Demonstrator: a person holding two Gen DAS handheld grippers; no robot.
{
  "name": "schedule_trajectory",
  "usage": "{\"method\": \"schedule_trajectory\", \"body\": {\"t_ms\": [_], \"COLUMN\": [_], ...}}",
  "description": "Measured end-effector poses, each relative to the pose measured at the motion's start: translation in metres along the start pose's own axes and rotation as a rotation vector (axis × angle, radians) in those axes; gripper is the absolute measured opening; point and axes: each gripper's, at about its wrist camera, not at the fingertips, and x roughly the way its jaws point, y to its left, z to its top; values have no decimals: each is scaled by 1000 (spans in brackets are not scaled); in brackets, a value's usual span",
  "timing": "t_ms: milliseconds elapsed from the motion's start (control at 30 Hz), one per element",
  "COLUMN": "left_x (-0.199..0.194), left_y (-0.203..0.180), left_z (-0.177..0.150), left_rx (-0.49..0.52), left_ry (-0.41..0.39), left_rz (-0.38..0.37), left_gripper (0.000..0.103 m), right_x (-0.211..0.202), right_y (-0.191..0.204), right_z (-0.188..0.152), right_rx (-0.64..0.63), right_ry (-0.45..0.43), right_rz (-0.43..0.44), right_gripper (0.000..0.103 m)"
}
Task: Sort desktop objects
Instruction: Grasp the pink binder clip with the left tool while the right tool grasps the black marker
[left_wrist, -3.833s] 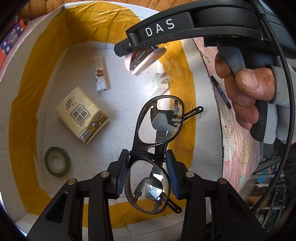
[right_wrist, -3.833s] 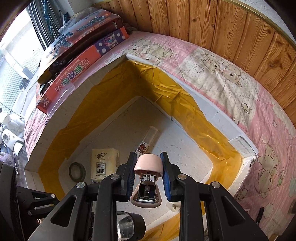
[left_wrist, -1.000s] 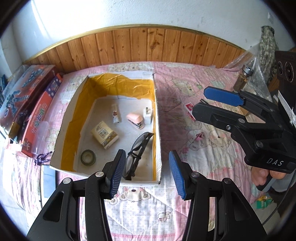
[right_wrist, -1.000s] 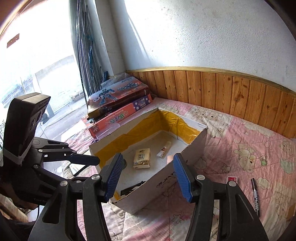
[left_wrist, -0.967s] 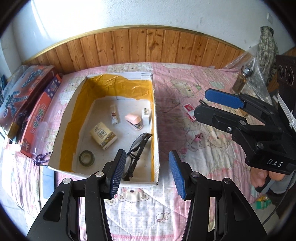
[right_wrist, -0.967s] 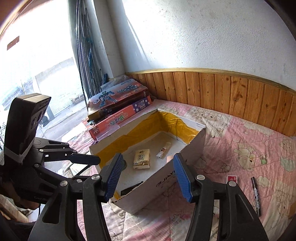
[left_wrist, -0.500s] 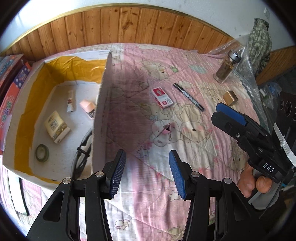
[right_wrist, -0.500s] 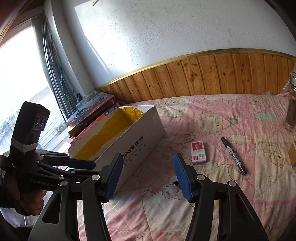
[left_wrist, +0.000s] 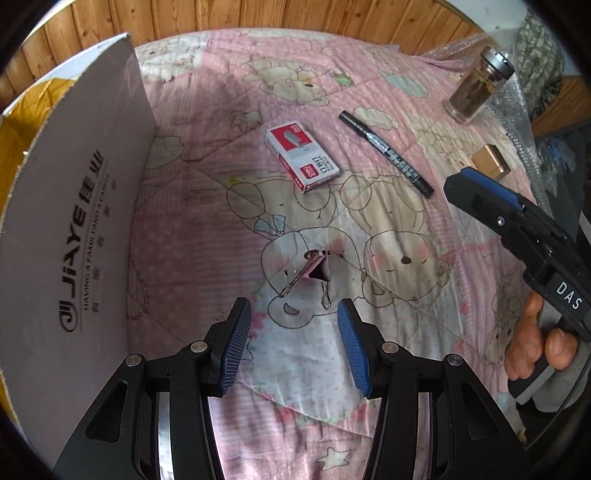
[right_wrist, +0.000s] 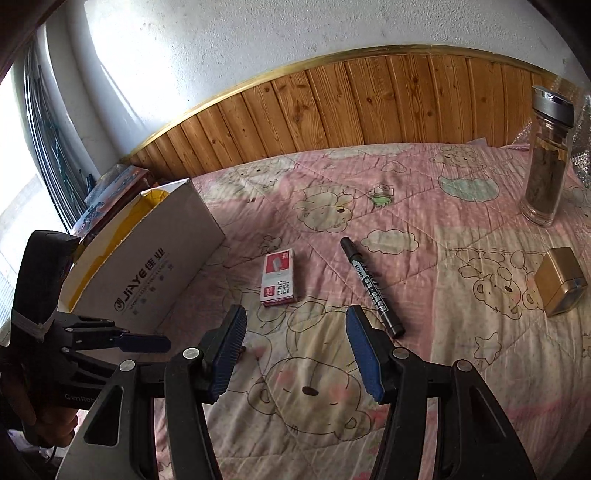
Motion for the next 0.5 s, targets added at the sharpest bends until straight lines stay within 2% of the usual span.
{"method": "schedule_trajectory", "body": {"t_ms": [267, 333, 400, 500], "left_x": [32, 33, 35, 36], "left_y": [0, -3, -6, -9], "left_z": [9, 9, 11, 10], "left_rx": [0, 16, 37, 56], "left_ry": [42, 18, 1, -39], "left_rz": [-12, -7, -7, 8], "left_gripper": [51, 53, 57, 58], "right_x": [66, 84, 99, 100], "right_y": [-22, -28, -32, -35], "right_z": [20, 20, 17, 19], "right_rx": [-125, -152, -182, -208], "right_ry": [99, 137, 181, 184], "right_rz": [-70, -86, -100, -95], "right_gripper": [58, 57, 44, 40]}}
